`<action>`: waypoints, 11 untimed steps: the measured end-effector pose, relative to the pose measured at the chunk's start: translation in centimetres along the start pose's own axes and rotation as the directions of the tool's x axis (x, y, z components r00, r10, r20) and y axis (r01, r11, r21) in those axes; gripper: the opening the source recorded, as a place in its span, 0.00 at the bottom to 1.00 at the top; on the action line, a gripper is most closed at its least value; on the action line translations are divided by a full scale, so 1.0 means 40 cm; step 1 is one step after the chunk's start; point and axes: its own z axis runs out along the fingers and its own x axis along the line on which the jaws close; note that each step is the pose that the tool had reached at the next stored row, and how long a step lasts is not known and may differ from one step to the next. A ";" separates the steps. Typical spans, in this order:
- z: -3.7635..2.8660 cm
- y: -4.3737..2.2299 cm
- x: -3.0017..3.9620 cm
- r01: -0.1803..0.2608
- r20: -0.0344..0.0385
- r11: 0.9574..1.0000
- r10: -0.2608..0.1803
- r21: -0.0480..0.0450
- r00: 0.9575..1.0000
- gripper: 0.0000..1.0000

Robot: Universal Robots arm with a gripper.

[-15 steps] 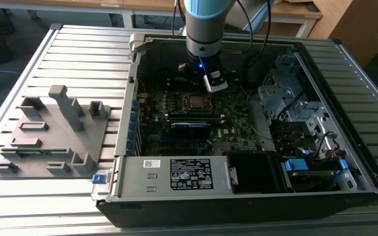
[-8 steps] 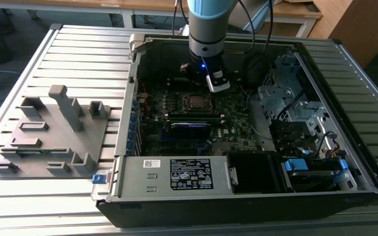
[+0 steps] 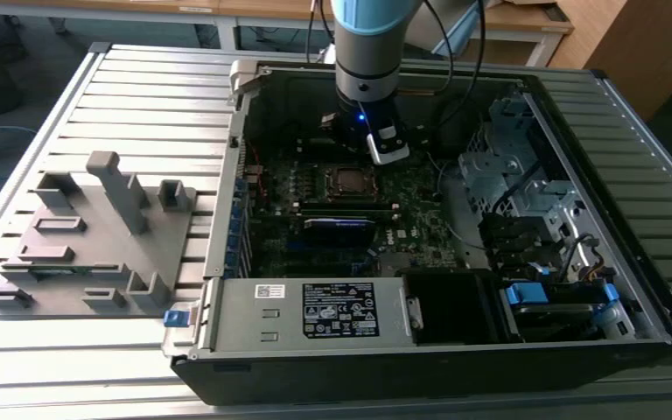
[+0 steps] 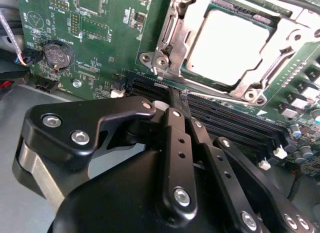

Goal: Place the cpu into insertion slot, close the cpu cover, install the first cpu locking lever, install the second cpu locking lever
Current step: 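Install the first cpu locking lever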

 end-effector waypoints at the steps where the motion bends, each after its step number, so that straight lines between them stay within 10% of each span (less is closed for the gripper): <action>1: 0.000 0.000 0.001 0.000 0.001 1.000 0.000 0.000 1.000 0.10; 11: -0.001 -0.003 0.013 0.002 0.008 1.000 -0.002 -0.002 1.000 0.10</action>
